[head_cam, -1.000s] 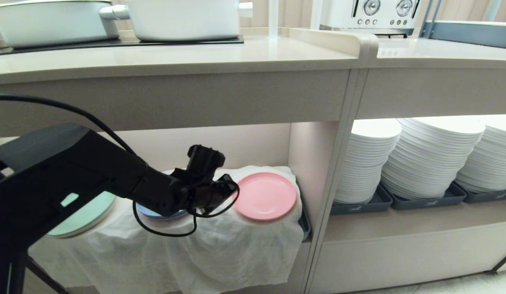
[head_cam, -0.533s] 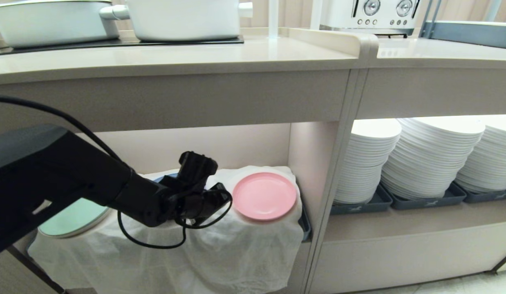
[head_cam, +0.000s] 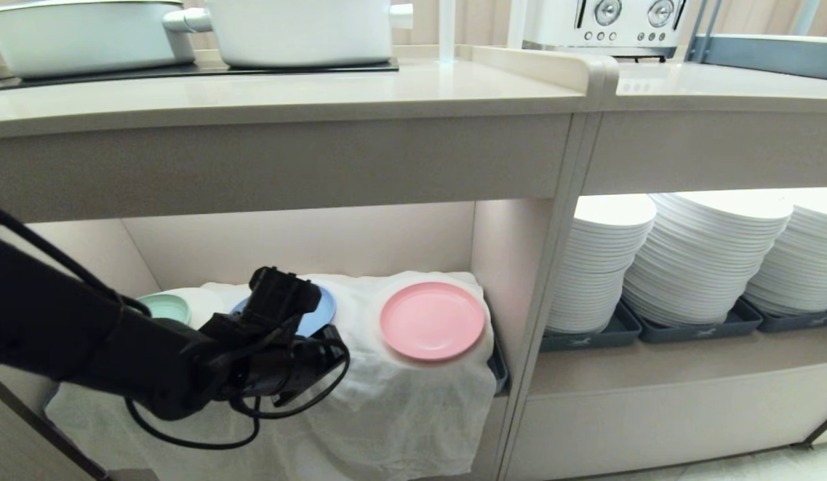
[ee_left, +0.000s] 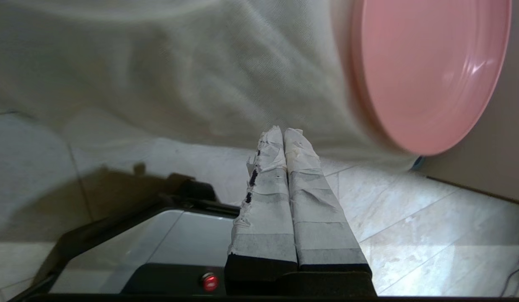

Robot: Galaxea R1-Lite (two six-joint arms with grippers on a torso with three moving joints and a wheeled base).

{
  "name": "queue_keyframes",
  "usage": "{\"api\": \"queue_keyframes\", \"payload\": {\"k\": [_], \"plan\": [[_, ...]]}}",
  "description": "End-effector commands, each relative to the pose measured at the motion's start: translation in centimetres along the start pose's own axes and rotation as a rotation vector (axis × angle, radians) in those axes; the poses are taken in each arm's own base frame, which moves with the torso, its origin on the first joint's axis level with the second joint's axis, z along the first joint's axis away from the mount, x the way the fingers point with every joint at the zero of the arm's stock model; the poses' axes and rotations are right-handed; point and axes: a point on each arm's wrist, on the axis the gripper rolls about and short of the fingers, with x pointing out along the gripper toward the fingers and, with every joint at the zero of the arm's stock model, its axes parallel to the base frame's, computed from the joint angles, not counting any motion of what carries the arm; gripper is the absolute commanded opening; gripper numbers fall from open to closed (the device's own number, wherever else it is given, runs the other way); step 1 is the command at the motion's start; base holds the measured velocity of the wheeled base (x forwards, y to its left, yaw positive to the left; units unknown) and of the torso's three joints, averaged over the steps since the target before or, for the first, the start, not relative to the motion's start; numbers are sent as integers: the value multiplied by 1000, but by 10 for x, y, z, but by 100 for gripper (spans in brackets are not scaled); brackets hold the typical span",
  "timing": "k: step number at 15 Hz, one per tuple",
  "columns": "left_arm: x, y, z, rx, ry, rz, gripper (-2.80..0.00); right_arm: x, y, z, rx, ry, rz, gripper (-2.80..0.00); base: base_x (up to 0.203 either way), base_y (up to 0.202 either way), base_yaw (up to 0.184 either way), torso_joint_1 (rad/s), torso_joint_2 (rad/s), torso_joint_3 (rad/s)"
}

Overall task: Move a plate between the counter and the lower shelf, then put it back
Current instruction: Pick up the plate in the cupboard

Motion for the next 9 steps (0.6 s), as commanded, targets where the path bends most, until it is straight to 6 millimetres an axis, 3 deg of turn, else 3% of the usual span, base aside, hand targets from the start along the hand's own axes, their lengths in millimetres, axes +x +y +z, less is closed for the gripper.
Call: {"api": "queue_keyframes", "payload": {"k": [1, 9], "plan": [[-21, 7, -3, 16, -20, -14, -280, 0, 0, 0, 0, 0, -1, -280, 0, 0, 0, 0, 0, 0], [-69, 25, -11, 163, -171, 19, -280, 0, 0, 0, 0, 0, 0, -280, 0, 0, 0, 0, 0, 0]]}}
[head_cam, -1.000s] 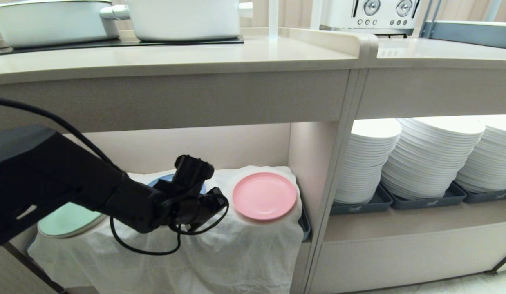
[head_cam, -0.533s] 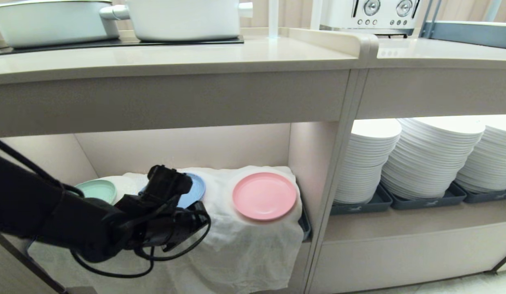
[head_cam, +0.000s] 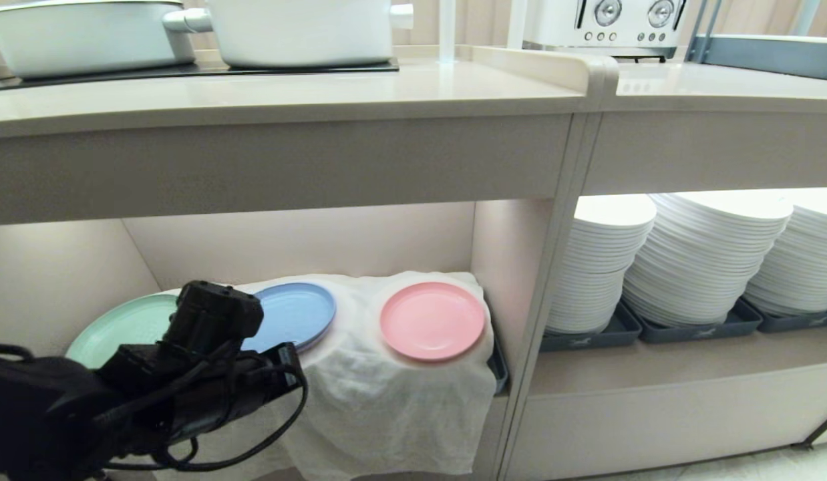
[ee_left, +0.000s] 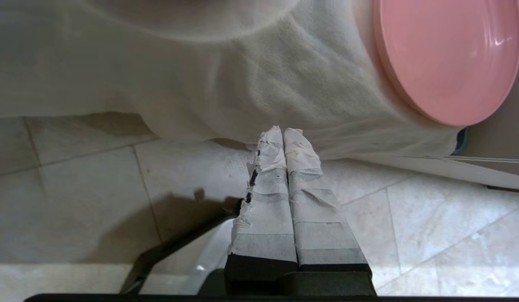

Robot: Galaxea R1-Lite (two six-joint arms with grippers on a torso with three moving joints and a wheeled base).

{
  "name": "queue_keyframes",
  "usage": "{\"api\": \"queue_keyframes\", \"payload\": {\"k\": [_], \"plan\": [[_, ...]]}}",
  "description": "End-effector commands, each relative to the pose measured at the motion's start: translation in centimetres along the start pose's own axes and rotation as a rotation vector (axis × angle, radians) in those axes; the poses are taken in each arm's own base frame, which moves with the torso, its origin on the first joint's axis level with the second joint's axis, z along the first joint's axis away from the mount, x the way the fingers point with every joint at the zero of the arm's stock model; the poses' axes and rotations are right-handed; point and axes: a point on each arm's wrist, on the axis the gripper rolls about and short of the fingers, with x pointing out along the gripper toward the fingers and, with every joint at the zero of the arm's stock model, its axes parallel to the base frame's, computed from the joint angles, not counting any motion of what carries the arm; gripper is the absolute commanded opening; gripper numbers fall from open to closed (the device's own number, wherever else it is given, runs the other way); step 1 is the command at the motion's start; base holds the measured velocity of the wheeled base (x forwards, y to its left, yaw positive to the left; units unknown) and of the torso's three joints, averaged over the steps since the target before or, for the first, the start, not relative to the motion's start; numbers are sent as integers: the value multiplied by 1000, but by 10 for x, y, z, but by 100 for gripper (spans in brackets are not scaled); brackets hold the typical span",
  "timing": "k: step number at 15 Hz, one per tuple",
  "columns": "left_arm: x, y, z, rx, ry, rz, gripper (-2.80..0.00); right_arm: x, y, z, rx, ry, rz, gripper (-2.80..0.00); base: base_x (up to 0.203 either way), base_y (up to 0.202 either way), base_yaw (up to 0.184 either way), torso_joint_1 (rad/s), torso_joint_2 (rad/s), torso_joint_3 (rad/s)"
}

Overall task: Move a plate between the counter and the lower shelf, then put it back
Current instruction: Pick up the plate in the cupboard

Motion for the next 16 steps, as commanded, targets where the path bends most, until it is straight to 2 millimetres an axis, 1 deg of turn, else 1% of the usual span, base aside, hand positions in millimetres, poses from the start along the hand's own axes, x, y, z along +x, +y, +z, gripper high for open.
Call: {"api": "queue_keyframes", "payload": {"k": [1, 4, 5, 7, 8, 10, 12, 16], "plan": [[-18, 1, 4, 11, -53, -31, -280, 0, 0, 0, 0, 0, 0, -280, 0, 0, 0, 0, 0, 0], [-40, 11, 9, 88, -140, -44, -280, 0, 0, 0, 0, 1, 1, -280, 0, 0, 0, 0, 0, 0], [-53, 15, 10, 103, -162, -79, -280, 0, 0, 0, 0, 0, 1, -280, 0, 0, 0, 0, 0, 0], [-77, 31, 8, 150, -195, -143, -280, 0, 0, 0, 0, 1, 1, -280, 0, 0, 0, 0, 0, 0], [-88, 45, 3, 207, -209, -166, -280, 0, 0, 0, 0, 0, 0, -280, 0, 0, 0, 0, 0, 0], [-107, 71, -11, 338, -248, -194, -280, 0, 0, 0, 0, 0, 1, -280, 0, 0, 0, 0, 0, 0], [-126, 90, -30, 416, -320, -241, -280, 0, 0, 0, 0, 0, 1, -280, 0, 0, 0, 0, 0, 0], [-154, 116, -71, 479, -530, -266, -280, 0, 0, 0, 0, 0, 1, -280, 0, 0, 0, 0, 0, 0]]}}
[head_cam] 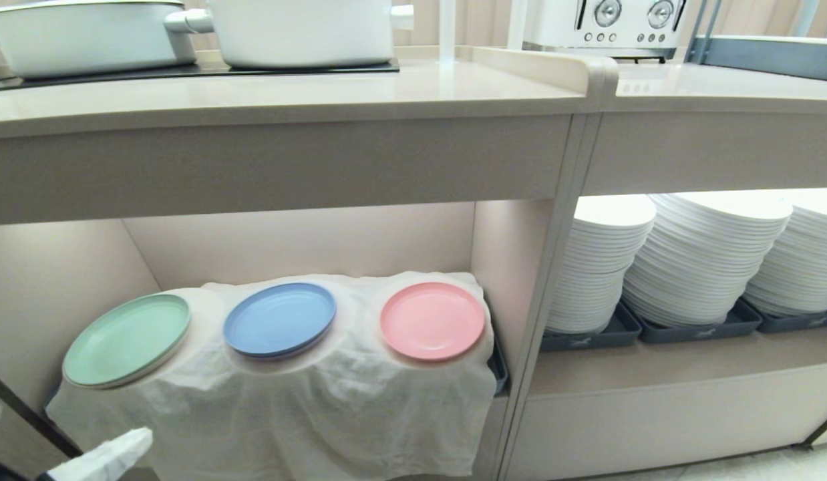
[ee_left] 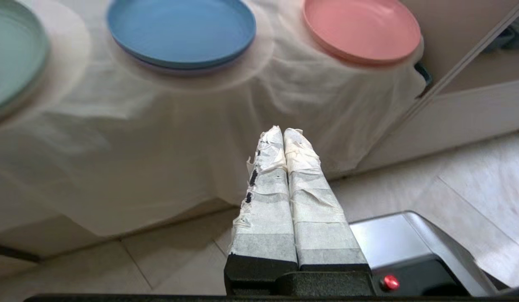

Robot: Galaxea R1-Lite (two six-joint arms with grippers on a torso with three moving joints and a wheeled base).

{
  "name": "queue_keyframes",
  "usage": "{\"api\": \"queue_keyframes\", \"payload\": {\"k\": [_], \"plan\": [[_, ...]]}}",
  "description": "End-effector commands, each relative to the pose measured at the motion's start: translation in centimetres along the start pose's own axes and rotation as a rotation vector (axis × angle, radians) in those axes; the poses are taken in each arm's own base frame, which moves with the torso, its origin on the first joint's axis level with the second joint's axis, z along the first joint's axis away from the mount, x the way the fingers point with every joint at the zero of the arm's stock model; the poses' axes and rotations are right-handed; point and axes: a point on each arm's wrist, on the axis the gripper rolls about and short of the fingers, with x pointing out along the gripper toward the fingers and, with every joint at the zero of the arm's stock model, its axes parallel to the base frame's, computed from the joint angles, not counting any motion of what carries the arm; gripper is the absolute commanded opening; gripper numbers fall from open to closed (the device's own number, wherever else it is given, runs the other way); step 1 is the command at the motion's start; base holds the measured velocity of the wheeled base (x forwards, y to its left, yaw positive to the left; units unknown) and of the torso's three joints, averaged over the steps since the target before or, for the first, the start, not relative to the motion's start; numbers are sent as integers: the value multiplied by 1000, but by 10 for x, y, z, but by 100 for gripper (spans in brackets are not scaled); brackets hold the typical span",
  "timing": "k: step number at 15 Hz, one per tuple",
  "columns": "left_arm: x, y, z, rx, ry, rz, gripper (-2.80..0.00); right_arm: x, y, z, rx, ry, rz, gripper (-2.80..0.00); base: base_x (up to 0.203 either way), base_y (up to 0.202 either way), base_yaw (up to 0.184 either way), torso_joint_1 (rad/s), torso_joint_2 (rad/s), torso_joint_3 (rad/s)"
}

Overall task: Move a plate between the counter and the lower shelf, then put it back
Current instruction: Pick up the plate in the cupboard

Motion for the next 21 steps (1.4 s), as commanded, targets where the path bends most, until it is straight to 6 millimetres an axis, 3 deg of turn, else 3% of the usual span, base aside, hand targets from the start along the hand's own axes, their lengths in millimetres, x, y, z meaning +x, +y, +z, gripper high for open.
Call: {"api": "queue_keyframes", "payload": {"k": [1, 5, 9, 21], "plan": [[-26, -4, -14, 49, -168, 22, -280, 0, 0, 0, 0, -1, 0, -280, 0, 0, 0, 0, 0, 0], [-50, -7, -43, 138, -287, 142, -280, 0, 0, 0, 0, -1, -1, -280, 0, 0, 0, 0, 0, 0], [-61, -5, -71, 162, -317, 267, -280, 0, 0, 0, 0, 0, -1, -280, 0, 0, 0, 0, 0, 0], [-59, -4, -72, 130, -328, 291, -280, 0, 0, 0, 0, -1, -1, -280, 0, 0, 0, 0, 0, 0]]}}
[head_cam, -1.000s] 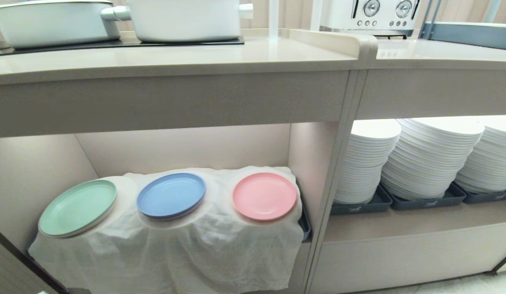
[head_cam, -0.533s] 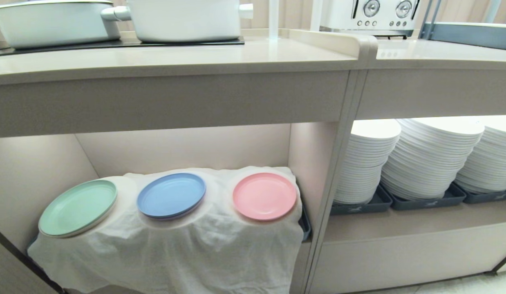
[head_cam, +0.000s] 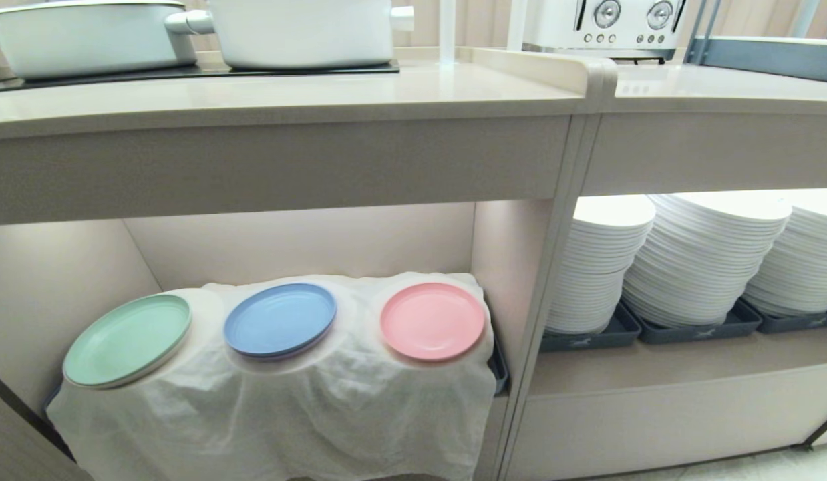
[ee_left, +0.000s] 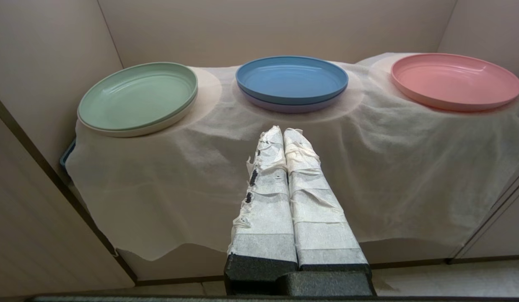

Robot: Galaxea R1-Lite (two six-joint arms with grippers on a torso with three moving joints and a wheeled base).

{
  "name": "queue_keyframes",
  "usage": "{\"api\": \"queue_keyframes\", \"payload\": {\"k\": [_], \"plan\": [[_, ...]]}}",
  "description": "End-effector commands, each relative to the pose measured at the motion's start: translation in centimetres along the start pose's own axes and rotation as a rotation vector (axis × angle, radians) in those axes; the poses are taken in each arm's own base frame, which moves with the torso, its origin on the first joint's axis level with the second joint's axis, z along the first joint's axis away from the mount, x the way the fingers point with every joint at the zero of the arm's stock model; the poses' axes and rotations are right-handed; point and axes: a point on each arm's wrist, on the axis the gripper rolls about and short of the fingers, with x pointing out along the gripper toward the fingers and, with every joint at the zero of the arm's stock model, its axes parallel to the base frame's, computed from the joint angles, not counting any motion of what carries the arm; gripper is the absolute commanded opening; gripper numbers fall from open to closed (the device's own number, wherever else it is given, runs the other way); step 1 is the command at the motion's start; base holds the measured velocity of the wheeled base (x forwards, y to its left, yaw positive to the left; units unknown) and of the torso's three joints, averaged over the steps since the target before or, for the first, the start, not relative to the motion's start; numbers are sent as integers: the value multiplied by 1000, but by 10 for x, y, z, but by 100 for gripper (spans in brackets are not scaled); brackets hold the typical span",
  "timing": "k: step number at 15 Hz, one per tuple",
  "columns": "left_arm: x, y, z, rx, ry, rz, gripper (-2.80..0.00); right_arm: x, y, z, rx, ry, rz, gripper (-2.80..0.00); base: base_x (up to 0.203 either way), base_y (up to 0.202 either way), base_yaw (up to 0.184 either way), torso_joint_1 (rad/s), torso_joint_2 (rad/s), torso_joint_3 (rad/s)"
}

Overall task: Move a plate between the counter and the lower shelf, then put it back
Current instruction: Pick up the plate in the cupboard

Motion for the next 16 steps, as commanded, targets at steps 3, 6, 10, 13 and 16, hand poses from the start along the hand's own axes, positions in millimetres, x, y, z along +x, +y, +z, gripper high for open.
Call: {"api": "queue_keyframes", "payload": {"k": [3, 6, 10, 13, 16], "plan": [[0, 0, 0, -1, 2, 0, -280, 0, 0, 0, 0, 0, 0, -280, 0, 0, 0, 0, 0, 0], [0, 0, 0, -9, 2, 0, -280, 0, 0, 0, 0, 0, 1, -280, 0, 0, 0, 0, 0, 0], [0, 0, 0, -15, 2, 0, -280, 0, 0, 0, 0, 1, 0, -280, 0, 0, 0, 0, 0, 0], [0, 0, 0, -16, 3, 2, -280, 0, 0, 0, 0, 1, -1, -280, 0, 0, 0, 0, 0, 0], [0, 0, 0, -15, 3, 3, -280, 0, 0, 0, 0, 1, 0, -280, 0, 0, 0, 0, 0, 0]]}}
